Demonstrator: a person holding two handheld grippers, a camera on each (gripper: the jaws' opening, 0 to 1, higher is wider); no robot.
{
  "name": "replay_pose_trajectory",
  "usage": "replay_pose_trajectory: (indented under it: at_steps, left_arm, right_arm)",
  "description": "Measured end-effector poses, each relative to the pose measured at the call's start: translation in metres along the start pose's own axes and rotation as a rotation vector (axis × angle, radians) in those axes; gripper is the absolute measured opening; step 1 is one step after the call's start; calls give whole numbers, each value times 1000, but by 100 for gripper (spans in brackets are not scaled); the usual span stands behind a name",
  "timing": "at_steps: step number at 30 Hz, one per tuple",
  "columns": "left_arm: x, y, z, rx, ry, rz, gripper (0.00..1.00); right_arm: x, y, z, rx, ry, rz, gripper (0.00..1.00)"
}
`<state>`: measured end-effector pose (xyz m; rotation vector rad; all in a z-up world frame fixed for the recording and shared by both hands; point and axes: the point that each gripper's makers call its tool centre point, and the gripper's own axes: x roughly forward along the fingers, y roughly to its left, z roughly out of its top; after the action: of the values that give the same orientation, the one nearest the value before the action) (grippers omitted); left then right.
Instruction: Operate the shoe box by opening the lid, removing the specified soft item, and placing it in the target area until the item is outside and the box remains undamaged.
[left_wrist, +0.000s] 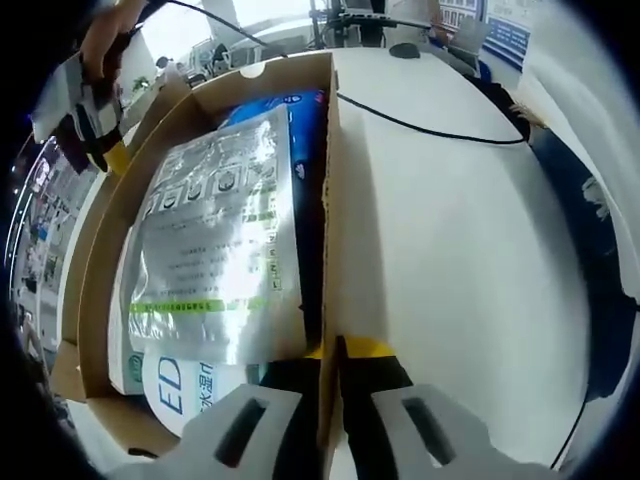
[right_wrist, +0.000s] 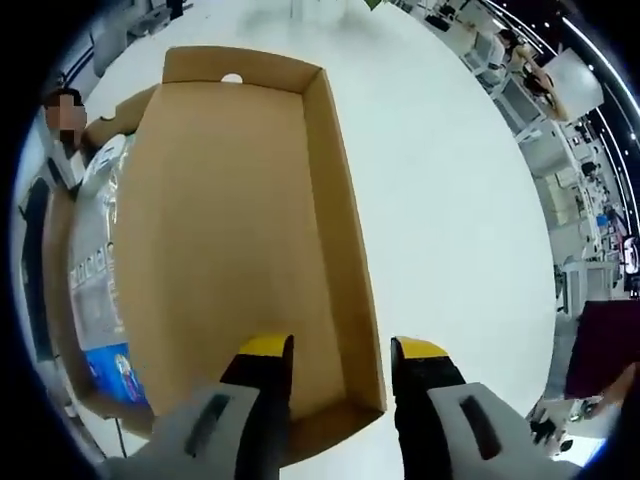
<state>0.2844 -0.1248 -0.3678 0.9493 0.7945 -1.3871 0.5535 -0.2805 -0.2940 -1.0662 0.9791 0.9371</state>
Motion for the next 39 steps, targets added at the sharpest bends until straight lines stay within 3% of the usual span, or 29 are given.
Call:
replay_pose_trajectory:
  at_steps: [11, 13, 16, 22, 26, 29, 30, 33, 39]
  left_arm:
    - [2, 0, 1, -1, 18, -10, 1]
    - [2, 0, 1, -2, 18, -7, 1]
    - [1, 0, 1, 1, 17, -8, 1]
    - [1, 1, 2, 0, 18, -10, 1]
    - [0, 1, 3, -1, 18, -6, 1]
    - [1, 1, 3, -3, 19, -3, 2]
    - [1, 1, 3, -3, 19, -3, 2]
    - [1, 1, 4, 2, 17, -3, 1]
    - [1, 1, 4, 4, 16, -3, 1]
  right_arm:
    - [-41, 31, 14, 18, -68, -45, 42]
    - [-44, 28, 14, 9, -79, -57, 44]
    - [-56, 34, 26, 35, -150, -66, 46]
    - [-76, 49, 37, 24, -217, -102, 48]
    - [-75, 41, 36, 27, -235, -128, 49]
    - [-94, 53, 38, 23, -259, -150, 51]
    - [-90, 49, 39, 21, -265, -150, 53]
    - [-107, 61, 39, -24, -282, -183, 54]
    - [-134, 91, 40, -25, -306, -219, 58]
